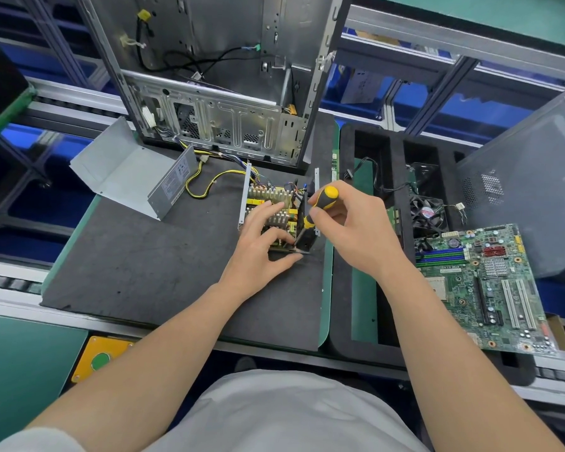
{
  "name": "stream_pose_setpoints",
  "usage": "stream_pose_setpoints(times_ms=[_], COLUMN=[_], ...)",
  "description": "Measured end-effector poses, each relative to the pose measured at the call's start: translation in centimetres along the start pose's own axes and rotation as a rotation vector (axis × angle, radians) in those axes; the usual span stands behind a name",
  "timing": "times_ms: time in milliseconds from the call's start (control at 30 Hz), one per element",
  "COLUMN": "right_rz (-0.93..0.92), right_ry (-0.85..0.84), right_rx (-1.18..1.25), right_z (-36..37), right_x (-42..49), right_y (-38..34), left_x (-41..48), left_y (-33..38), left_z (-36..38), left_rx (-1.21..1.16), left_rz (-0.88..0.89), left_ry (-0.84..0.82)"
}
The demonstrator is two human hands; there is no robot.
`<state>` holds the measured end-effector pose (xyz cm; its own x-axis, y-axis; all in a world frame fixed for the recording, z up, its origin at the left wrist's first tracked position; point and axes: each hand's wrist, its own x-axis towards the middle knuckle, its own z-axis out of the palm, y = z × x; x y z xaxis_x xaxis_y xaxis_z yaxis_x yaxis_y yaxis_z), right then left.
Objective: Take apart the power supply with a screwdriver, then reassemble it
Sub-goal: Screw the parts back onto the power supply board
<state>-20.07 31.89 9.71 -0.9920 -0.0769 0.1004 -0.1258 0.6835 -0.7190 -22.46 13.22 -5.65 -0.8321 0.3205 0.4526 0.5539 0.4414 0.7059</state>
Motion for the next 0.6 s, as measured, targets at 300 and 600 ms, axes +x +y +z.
stream_pose_setpoints(times_ms=[300,600], right_rz=[-0.054,-0.047], right_ry=[-0.038,-0.049], right_rx=[-0.125,-0.140], right_z=[0.7,1.3], right_x=[0.0,-0.1], right_y=[0.2,0.9], left_x=[0.0,0.0], left_y=[-0.4,-0.2], left_z=[0.5,0.7], left_rx=[0.141,0.191], left_rz=[-0.027,-0.044], left_ry=[-0.031,-0.037])
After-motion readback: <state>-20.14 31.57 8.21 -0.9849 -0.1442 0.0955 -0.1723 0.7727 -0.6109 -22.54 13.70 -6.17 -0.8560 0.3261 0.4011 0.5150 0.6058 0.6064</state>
